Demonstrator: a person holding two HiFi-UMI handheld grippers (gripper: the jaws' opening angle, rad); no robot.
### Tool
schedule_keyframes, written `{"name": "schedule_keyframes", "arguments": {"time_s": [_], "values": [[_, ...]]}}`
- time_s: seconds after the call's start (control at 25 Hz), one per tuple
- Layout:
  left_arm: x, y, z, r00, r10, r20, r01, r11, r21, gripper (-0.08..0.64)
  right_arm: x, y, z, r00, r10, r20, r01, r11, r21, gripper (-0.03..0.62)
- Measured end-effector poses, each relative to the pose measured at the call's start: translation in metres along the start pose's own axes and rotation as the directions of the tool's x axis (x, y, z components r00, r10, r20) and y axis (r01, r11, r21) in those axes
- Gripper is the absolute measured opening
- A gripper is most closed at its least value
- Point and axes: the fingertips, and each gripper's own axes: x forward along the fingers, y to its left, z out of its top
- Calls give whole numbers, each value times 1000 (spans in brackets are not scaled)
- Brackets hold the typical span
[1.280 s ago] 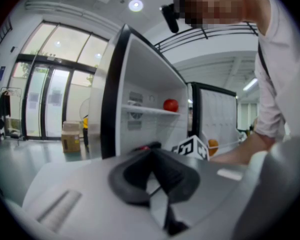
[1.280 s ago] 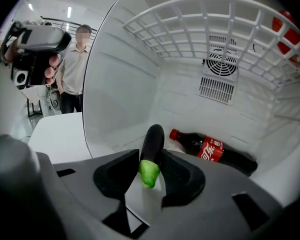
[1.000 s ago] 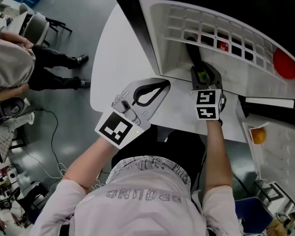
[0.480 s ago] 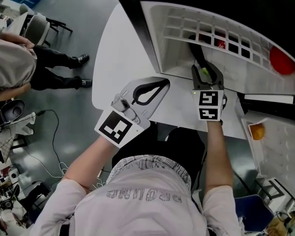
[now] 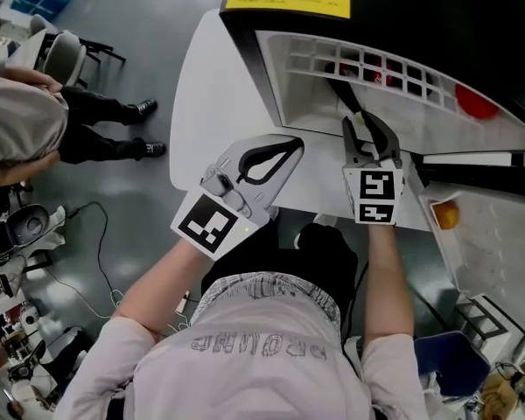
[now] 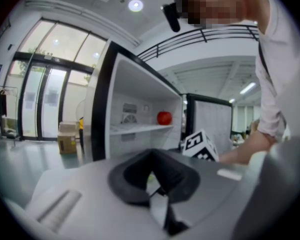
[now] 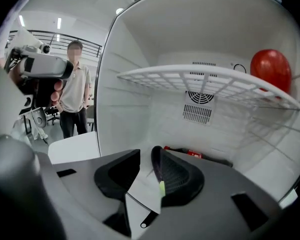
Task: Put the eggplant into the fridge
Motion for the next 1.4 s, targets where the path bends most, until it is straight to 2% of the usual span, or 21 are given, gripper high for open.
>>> {"name": "schedule_keyframes", "arguments": {"time_s": [0.28,0.84,1.4], "values": [[-6,-7,30,1000,-30,2,30,1000,-5,8,-40,3,32,1000,-3,30,2,999,53,74],[-17,-17,63,996,-84,24,84,996,15,8,-97,17,93,992,-4,123,-9,995,103,19],[-38,-12,80,992,-112,56,111,994,21,8,-124,43,119,990,0,140,-14,995,103,6]]}}
